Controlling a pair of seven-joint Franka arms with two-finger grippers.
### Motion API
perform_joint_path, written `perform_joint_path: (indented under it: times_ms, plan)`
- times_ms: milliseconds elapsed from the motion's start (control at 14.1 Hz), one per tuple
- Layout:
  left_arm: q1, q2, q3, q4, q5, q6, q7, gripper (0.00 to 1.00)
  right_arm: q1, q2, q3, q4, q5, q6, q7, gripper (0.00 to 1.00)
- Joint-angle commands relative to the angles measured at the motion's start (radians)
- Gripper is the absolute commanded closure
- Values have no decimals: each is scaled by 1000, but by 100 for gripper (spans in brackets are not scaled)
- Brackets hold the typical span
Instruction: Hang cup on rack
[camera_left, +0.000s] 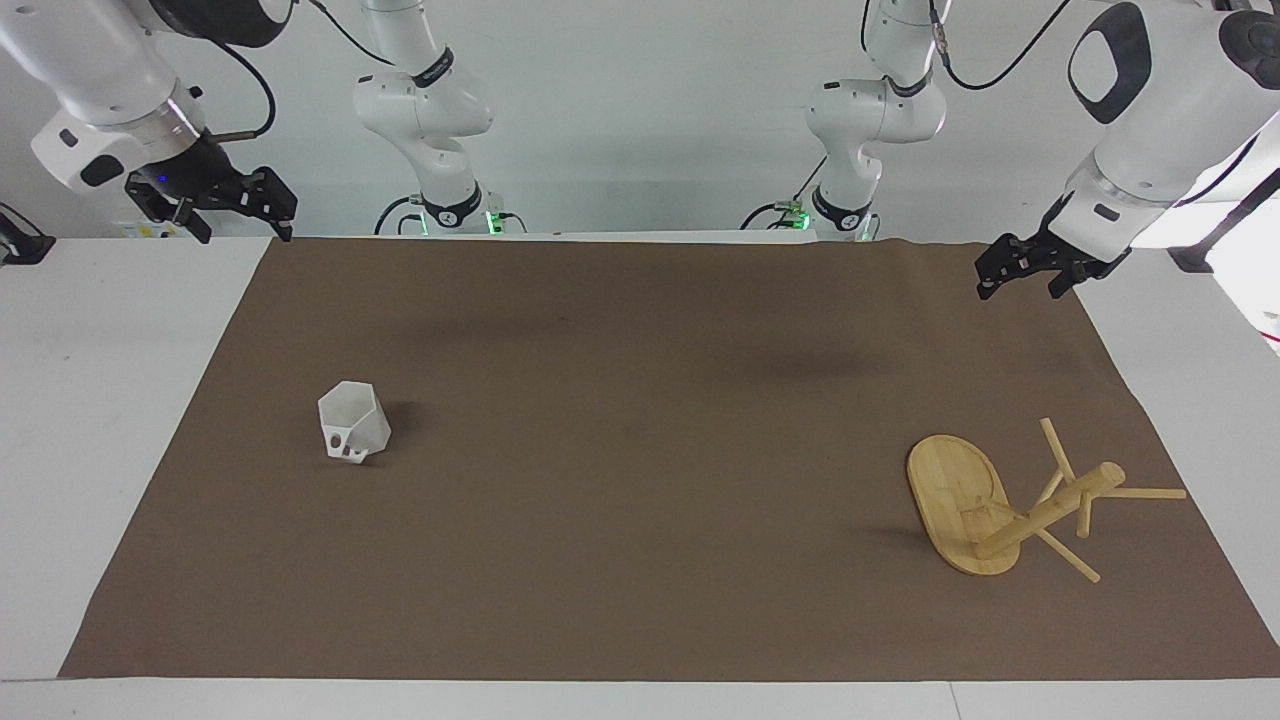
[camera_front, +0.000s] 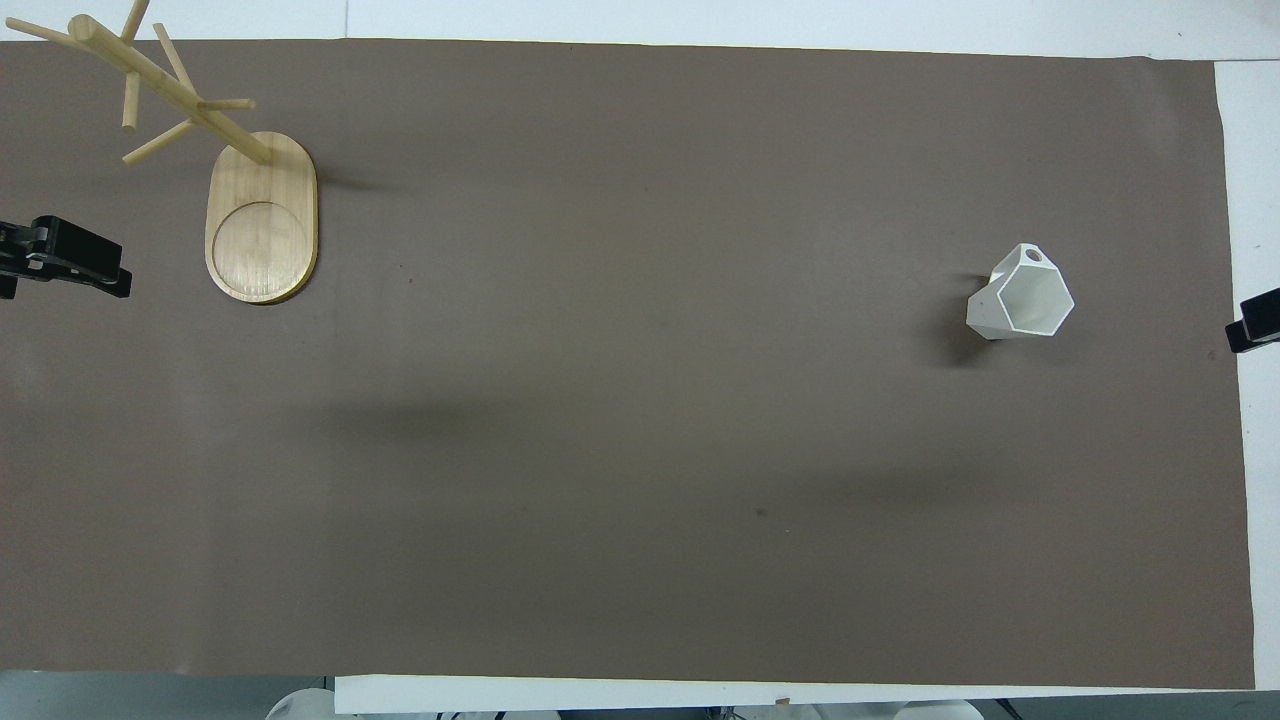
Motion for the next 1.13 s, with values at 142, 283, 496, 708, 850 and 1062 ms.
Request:
perform_joint_path:
  times_ms: [142, 283, 496, 708, 850, 1062]
  plan:
    - [0, -17, -1, -8, 19, -10, -9, 0, -4, -23, 4, -32, 14, 24, 10, 0]
    - [0, -17, -2, -8, 19, -10, -9, 0, -4, -24, 4, -34, 14, 19, 12, 0]
    - [0, -17, -1, -8, 21, -10, -9, 0, -4, -24, 4, -34, 16, -1, -6, 0]
    - [0, -17, -1, -8, 19, -10, -9, 0, -6, -24, 12, -42, 17, 48, -229, 0]
    - [0, -17, -2, -8, 19, -10, -9, 0, -23, -9, 12, -46, 16, 67, -444, 0]
    - [0, -17, -1, -8, 19, -10, -9, 0, -87, 52, 6, -28, 43, 122, -762, 0]
